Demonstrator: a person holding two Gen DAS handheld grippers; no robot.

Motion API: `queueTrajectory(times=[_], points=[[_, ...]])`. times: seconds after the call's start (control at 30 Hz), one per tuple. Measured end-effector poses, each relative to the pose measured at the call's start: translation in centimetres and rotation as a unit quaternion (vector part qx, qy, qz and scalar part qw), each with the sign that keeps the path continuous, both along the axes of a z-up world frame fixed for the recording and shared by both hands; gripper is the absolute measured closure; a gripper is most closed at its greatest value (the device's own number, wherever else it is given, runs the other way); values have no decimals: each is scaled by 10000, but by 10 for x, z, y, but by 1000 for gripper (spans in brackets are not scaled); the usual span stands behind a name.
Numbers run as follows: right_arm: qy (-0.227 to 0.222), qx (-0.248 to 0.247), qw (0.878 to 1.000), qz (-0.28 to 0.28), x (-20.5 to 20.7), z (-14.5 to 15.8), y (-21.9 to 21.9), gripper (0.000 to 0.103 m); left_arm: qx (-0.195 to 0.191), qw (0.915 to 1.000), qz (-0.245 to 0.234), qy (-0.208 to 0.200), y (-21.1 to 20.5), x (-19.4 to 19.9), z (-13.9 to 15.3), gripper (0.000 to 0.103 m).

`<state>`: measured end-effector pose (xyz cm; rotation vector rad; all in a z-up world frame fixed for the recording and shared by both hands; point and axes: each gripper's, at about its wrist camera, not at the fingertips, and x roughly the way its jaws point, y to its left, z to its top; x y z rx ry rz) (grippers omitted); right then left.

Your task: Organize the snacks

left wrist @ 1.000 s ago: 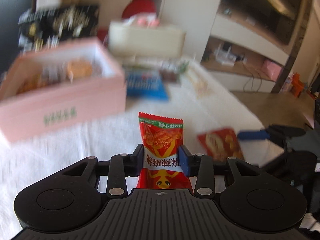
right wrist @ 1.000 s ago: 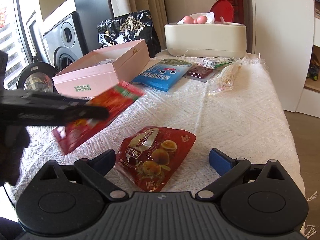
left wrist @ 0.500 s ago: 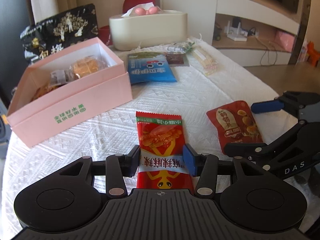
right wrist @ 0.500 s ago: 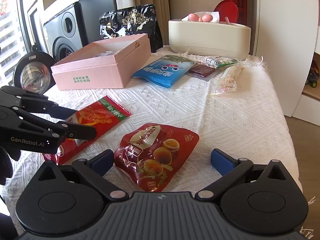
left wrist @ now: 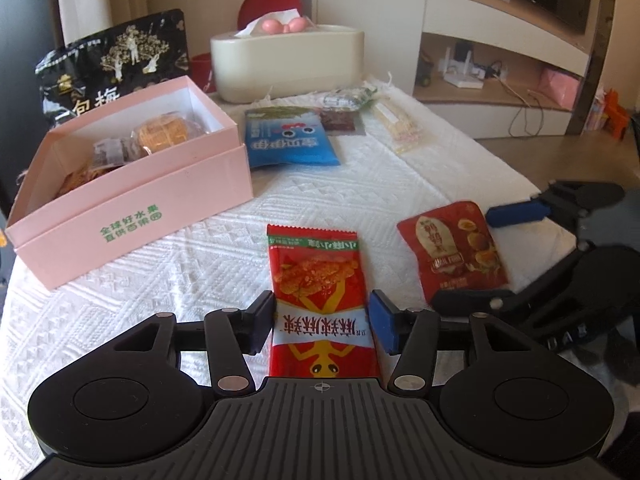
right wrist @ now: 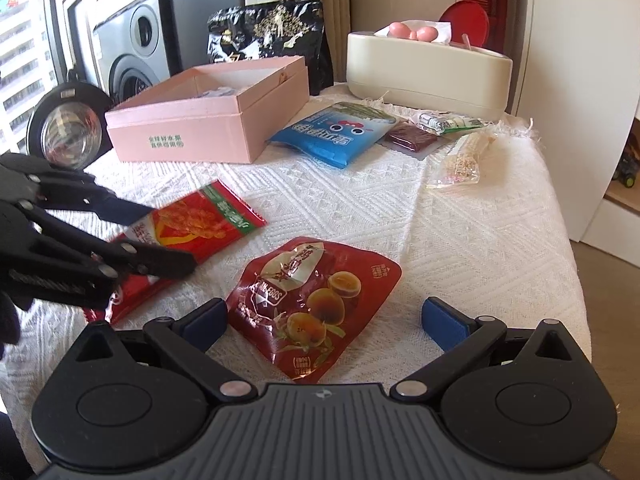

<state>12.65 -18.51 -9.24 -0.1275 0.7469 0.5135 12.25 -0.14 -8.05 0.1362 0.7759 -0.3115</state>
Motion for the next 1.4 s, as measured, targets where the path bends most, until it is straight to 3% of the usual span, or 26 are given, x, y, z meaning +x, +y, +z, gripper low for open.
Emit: queueTrajectory(times=[0.13,0.33,0.4,0.5,0.53,0.67,0.77,0.9,1.03,1.4], points=[[-15,-57,10000,17,0,0,1,0,110,9998,-154,15,-3,-3,-6,41],[-47,-189,9996,-194,-11,8,-9,4,-77,9998,-159,-20,2,-3,-9,41],[-233,-556,9975,-368,-18,11,-14,4,-142,9997,-193,-85,4,-4,-11,41],[-858,-1448,9825,-801,-27,14,-15,6,-214,9993,-246,-164,5,-5,-12,41],[-970,-1492,9801,-882,-29,18,-16,6,-240,9992,-249,-189,6,-6,-12,41],[-396,-230,9957,-803,-21,32,-23,6,-298,9986,-244,-351,7,-10,-16,41],[-181,266,9957,-865,-5,29,-7,6,-340,9982,-193,-444,7,-14,-17,41],[42,149,9966,-807,13,13,18,10,-338,9983,-152,-455,7,-15,-17,41],[39,-59,9967,-814,13,10,22,32,-348,9981,-151,-484,8,-17,-16,44],[-268,333,9986,-323,-26,53,-1,33,-712,9957,-224,-546,21,-42,0,57]])
